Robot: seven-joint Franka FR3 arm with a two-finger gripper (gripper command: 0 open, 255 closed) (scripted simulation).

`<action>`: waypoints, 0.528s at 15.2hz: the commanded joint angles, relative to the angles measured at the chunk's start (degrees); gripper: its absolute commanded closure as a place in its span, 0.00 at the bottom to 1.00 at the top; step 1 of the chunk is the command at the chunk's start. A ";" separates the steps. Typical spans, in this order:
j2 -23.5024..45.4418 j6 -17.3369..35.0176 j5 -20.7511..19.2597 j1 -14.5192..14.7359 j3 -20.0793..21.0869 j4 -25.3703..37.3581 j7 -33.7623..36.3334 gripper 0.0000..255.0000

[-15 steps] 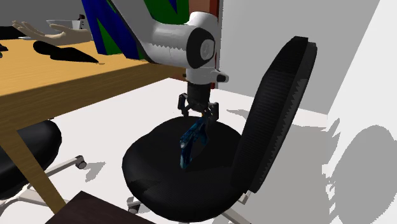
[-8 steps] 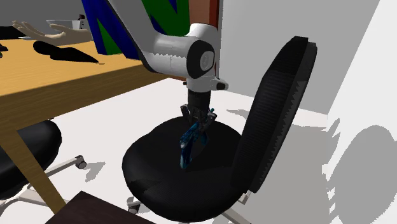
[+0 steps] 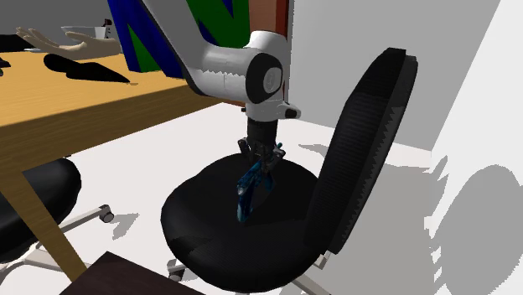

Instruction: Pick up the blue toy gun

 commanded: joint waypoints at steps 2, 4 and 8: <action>-1.09 -1.31 -0.14 0.04 -0.03 0.19 0.18 1.00; -2.20 -2.72 -0.27 0.05 -0.07 0.51 0.31 1.00; -4.30 -5.57 -0.51 0.06 -0.13 1.26 0.57 1.00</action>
